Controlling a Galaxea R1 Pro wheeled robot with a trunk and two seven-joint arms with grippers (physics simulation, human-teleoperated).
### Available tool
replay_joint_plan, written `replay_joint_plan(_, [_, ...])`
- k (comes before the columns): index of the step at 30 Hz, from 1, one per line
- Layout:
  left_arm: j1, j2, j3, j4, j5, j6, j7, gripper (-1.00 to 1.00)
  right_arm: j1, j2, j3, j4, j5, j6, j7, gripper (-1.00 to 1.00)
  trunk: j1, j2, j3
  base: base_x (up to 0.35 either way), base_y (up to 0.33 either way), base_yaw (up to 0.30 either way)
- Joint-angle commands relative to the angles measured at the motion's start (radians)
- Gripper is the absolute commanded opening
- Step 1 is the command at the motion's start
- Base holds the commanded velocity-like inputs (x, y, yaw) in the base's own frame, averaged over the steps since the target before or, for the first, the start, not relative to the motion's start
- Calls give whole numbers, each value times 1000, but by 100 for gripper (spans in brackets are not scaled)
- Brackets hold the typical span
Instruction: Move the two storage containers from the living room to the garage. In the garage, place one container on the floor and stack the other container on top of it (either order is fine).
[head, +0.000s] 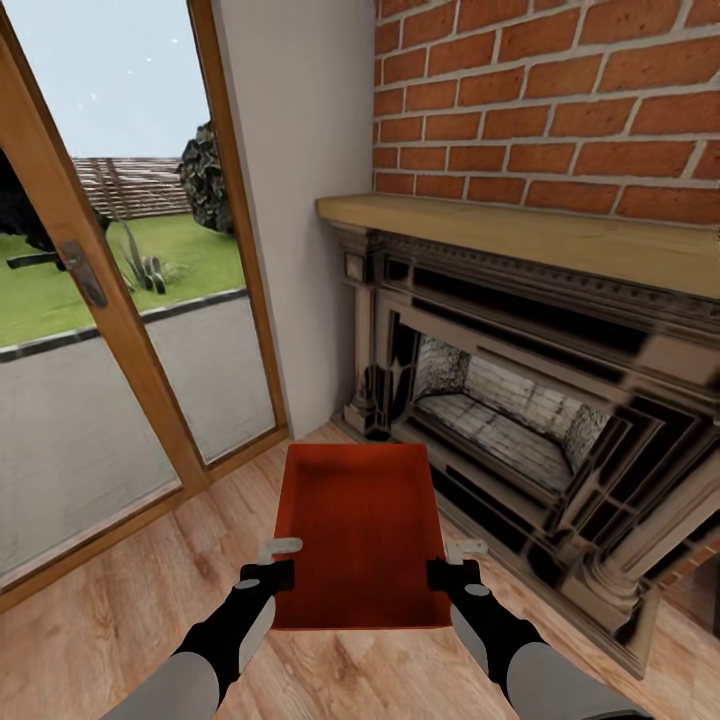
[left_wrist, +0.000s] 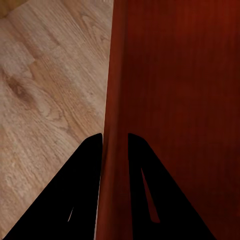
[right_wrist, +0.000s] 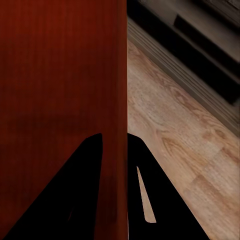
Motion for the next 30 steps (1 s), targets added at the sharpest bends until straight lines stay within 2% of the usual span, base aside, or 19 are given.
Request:
replay_joint_plan(1, [0, -1, 15, -2, -11, 8, 17, -100, -1, 4, -2, -1, -5, -2, -5, -100, 1, -2, 0, 0, 0, 0])
replay_joint_plan(30, [0, -1, 16, -2, -11, 6, 17, -100, -1, 4, -2, -1, -5, -3, -6, -100, 1, -2, 44, 0, 0, 0])
